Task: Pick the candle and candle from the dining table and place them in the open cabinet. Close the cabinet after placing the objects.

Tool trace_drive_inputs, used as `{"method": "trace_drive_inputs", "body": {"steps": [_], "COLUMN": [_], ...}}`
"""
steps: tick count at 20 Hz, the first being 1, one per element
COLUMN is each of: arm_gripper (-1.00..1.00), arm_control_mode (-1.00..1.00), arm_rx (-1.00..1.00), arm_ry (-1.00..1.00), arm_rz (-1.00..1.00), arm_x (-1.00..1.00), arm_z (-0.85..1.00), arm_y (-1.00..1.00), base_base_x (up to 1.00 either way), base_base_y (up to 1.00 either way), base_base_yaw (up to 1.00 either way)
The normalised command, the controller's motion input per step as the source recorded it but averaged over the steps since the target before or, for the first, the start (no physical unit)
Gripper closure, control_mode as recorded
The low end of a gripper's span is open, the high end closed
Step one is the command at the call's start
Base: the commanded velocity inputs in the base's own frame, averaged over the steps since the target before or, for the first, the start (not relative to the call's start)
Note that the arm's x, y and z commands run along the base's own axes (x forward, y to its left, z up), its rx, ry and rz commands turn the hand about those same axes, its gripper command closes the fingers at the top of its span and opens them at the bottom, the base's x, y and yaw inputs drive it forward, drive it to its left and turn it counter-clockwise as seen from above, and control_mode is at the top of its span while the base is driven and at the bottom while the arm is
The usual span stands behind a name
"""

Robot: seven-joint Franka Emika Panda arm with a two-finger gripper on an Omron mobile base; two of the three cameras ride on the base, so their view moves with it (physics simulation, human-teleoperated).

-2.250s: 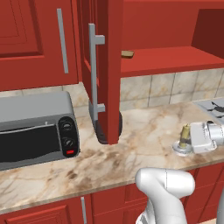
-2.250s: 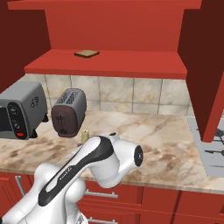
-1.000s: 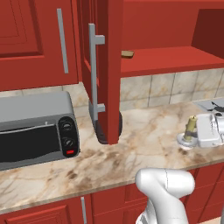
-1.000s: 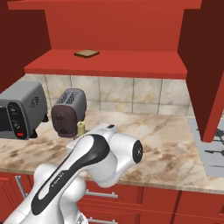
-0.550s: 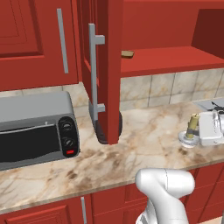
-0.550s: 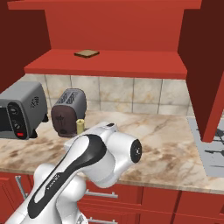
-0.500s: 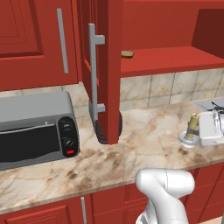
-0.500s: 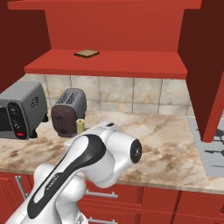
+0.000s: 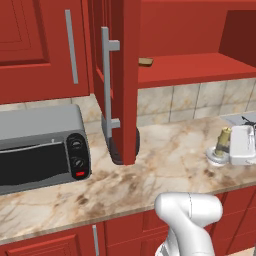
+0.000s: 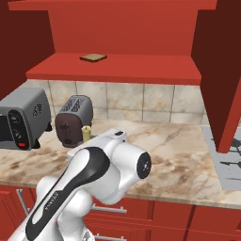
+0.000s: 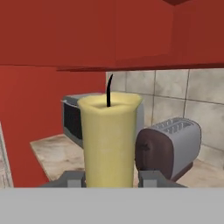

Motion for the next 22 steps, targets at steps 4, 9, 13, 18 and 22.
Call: {"method": "trace_drive_inputs", "body": {"steps": [4, 9, 13, 18, 22], "arm_gripper": [1.00, 1.00, 1.00, 1.00, 1.00], "arm_control_mode": [-1.00, -1.00, -1.00, -1.00, -1.00], "arm_rx": [0.00, -0.01, -0.02, -0.03, -0.05], "arm_ry": [-0.11, -0.04, 0.00, 0.00, 0.00], "arm_rz": [-0.04, -0.05, -0.05, -0.04, -0.02], "arm_x": [-0.05, -0.05, -0.05, -0.06, -0.06], "arm_z": [0.07, 0.09, 0.12, 0.14, 0.14], "arm_y": [-0.03, -0.04, -0.06, -0.06, -0.06], "base_base_x": [0.00, 0.00, 0.00, 0.00, 0.00], "base_base_y": [0.00, 0.00, 0.00, 0.00, 0.00], "base_base_yaw": [0.00, 0.00, 0.00, 0.00, 0.00]}}
